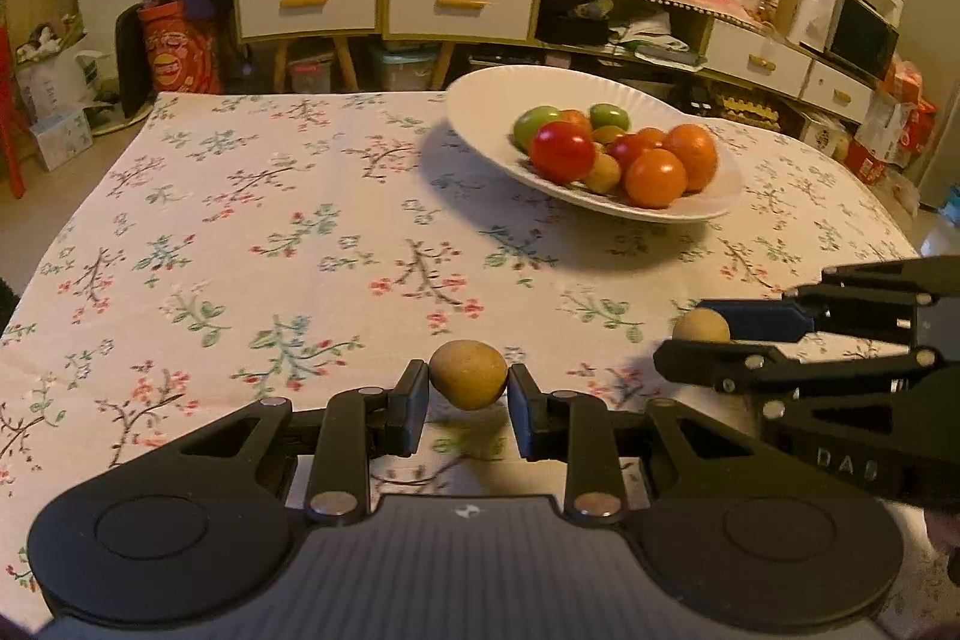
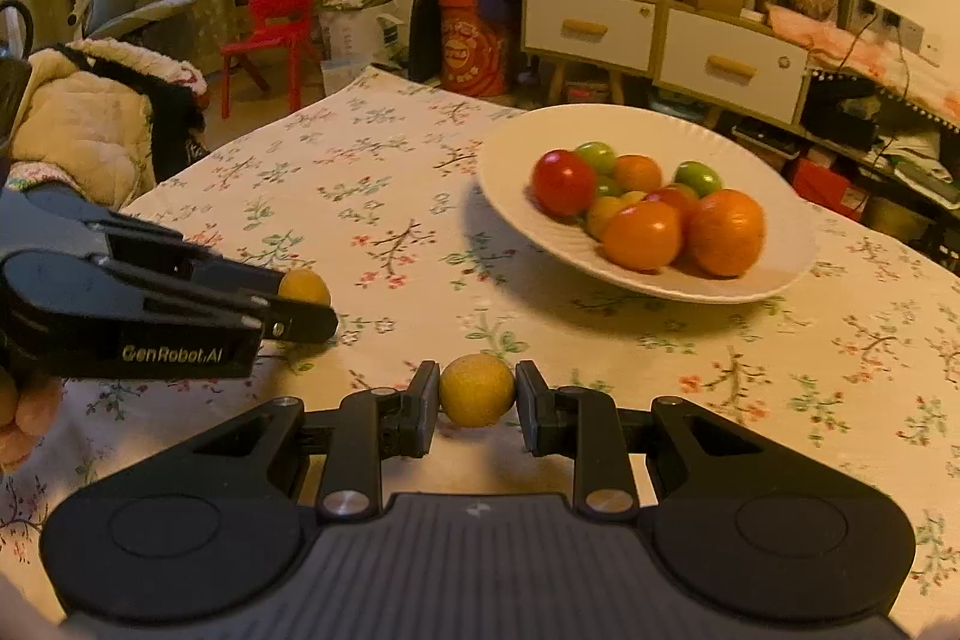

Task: Organize fruits
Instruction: 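Carry both brown fruits in both grippers over the plate, then open both grippers to drop the brown fruits onto the plate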

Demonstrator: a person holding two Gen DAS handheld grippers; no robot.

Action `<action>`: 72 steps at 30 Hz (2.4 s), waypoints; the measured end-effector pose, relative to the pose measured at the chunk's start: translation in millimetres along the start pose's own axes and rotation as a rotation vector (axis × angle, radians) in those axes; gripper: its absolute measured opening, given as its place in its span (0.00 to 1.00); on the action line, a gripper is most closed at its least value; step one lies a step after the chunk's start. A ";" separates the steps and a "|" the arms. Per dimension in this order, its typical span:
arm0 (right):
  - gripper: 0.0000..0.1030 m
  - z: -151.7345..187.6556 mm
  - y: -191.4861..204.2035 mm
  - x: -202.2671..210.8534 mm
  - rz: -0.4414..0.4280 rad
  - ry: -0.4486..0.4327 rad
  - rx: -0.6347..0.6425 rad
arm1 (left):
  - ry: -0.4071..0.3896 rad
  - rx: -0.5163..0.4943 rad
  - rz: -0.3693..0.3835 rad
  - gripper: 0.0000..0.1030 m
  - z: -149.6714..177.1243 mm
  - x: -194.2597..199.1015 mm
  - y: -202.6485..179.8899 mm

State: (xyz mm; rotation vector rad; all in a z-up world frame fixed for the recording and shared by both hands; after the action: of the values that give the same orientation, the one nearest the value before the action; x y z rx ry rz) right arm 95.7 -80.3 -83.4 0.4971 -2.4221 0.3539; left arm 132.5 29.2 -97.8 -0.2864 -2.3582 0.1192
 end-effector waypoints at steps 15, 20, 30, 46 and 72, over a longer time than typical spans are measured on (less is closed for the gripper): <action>0.24 -6.5 -43.8 17.9 0.048 -0.050 -0.102 | -0.032 -0.021 0.020 0.20 -16.6 1.0 -31.8; 0.24 -13.2 -61.2 18.6 0.064 -0.069 -0.135 | -0.059 -0.025 0.033 0.20 -34.6 -1.5 -40.3; 0.24 -36.8 -103.5 2.3 0.116 -0.100 -0.146 | -0.109 -0.027 0.063 0.20 -87.2 -25.9 -61.1; 0.24 -45.4 -149.8 -37.3 0.133 -0.090 -0.186 | -0.078 -0.104 0.061 0.20 -129.5 -92.4 -82.6; 0.40 -47.0 -154.4 -43.8 0.074 -0.093 -0.195 | -0.018 -0.057 0.058 0.41 -143.3 -119.9 -81.7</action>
State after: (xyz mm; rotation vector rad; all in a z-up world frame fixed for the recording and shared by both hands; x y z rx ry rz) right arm 219.3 -189.4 -55.4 0.3452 -2.5375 0.1259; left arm 301.9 -78.6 -61.9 -0.3830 -2.3748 0.0829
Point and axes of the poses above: each gripper's, at about its wrist camera, not at the fingertips, and x roughly against the way its jaws point, y to its left, z to its underside, the point moved 8 cm from there along -x, roughly the way its jaws point, and after that the axes turned 9 degrees about x, right-handed, at the moved point
